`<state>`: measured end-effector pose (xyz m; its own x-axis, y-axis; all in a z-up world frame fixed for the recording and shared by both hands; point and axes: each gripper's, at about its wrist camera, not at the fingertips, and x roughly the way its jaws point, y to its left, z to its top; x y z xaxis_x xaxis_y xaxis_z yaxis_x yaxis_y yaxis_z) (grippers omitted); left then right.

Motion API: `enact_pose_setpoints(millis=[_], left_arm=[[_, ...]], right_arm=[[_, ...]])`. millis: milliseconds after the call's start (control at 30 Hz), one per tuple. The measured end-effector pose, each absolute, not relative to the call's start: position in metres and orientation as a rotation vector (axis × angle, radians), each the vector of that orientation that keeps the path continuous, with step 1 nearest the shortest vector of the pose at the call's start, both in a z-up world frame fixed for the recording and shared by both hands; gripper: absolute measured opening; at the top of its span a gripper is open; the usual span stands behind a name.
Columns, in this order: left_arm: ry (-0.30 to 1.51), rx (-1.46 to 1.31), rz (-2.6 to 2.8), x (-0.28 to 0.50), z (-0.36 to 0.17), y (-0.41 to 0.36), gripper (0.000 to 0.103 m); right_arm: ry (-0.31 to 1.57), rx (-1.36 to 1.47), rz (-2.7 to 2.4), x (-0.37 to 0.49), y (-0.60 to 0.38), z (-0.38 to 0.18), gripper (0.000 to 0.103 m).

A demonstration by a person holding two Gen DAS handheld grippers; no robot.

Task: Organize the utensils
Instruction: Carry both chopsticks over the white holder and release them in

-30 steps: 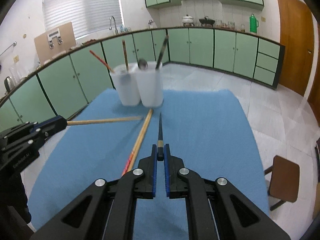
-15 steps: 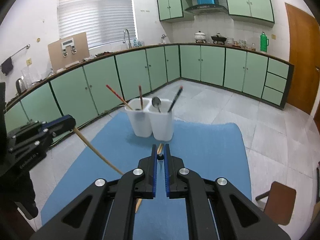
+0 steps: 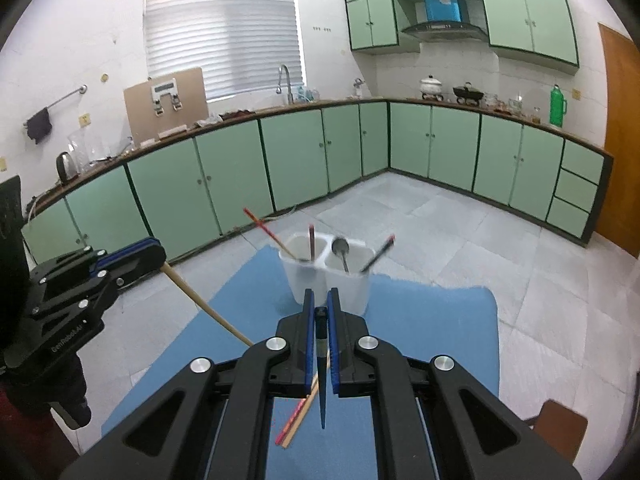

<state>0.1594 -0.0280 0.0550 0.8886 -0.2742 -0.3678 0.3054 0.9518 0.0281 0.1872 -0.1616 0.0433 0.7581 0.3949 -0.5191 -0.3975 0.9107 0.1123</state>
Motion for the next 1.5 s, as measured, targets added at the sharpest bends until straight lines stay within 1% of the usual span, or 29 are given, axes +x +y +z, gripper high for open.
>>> enact_pose_setpoints(millis=[300,467,567,667,833,1033,1200,1267,1333,1367,1400,1433,1467,1500], left_arm=[[0.245,0.097,-0.257,0.193,0.107,-0.018,0.006],[0.205,0.083,-0.25,0.232,0.122,-0.018,0.006],[0.192,0.075,-0.255,0.258,0.126,-0.021,0.006],[0.174,0.074,-0.25,0.285,0.119,-0.026,0.006],[0.188,0.077,-0.252,0.321,0.095,-0.031,0.006],[0.281,0.062,-0.266,0.355,0.058,-0.03,0.006],[0.338,0.059,-0.263,0.367,0.039,-0.022,0.009],[0.346,0.052,-0.257,0.365,0.037,-0.017,0.014],[0.345,0.043,-0.25,0.36,0.039,-0.013,0.023],[0.34,0.041,-0.245,0.355,0.041,-0.011,0.025],[0.335,0.04,-0.242,0.351,0.042,-0.01,0.03],[0.329,0.038,-0.24,0.345,0.044,-0.009,0.036],[0.325,0.035,-0.234,0.338,0.047,-0.008,0.038],[0.324,0.033,-0.229,0.334,0.048,-0.007,0.043]], right_arm=[[0.445,0.016,0.432,0.234,-0.156,0.103,0.006],[0.376,0.042,0.393,0.273,-0.152,0.127,0.006],[0.354,0.049,0.363,0.3,-0.149,0.133,0.006],[0.351,0.045,0.338,0.323,-0.146,0.129,0.006],[0.381,0.047,0.322,0.359,-0.141,0.103,0.006],[0.444,0.049,0.329,0.38,-0.137,0.067,0.006],[0.484,0.041,0.326,0.38,-0.137,0.048,0.007],[0.488,0.052,0.316,0.378,-0.142,0.046,0.013],[0.484,0.068,0.306,0.373,-0.149,0.048,0.018],[0.479,0.077,0.3,0.368,-0.152,0.049,0.022],[0.474,0.081,0.295,0.366,-0.155,0.05,0.025],[0.464,0.089,0.287,0.36,-0.16,0.052,0.031],[0.454,0.095,0.281,0.354,-0.163,0.054,0.039],[0.444,0.101,0.271,0.345,-0.167,0.055,0.043]])
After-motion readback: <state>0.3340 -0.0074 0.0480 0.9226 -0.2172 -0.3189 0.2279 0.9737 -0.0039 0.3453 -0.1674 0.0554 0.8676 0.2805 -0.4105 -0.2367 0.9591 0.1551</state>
